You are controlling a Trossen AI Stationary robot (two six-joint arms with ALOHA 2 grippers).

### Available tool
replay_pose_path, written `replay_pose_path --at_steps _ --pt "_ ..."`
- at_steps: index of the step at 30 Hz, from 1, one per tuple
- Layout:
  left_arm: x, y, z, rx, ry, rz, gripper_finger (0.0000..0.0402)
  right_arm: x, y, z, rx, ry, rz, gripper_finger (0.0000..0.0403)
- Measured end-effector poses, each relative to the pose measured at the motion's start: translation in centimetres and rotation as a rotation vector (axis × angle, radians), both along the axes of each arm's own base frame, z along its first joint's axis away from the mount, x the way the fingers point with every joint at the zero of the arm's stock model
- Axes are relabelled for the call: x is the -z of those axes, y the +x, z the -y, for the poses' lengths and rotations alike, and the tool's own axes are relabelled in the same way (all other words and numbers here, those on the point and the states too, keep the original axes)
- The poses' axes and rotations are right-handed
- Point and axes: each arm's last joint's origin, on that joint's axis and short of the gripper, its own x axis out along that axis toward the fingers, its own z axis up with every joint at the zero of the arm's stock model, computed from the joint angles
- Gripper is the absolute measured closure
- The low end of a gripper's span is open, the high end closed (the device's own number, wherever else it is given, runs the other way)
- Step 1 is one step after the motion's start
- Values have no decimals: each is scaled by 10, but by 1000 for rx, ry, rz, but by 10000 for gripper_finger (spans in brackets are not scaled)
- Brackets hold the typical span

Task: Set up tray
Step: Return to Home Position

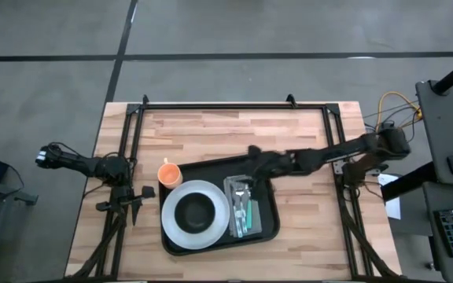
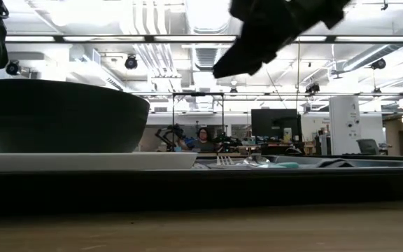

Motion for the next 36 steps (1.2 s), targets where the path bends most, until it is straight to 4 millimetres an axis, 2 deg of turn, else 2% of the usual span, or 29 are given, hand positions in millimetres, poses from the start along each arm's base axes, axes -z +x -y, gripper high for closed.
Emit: replay_pose_path --at_steps 5,10,17,22,28,36 --pt "0 0 0 0 0 0 304 1 -39 17 46 10 138 251" --pt "0 0 0 0 0 0 304 22 -72 25 56 -22 180 258" --pt "0 0 0 1 0 -2 304 37 -97 28 50 -51 251 256" --pt "0 0 0 0 1 -3 304 39 -108 28 52 -45 274 255" --pt "0 0 0 0 1 -4 304 36 -128 28 55 -42 426 263" --pt "0 0 0 0 1 -5 304 48 -168 29 62 -48 621 263"
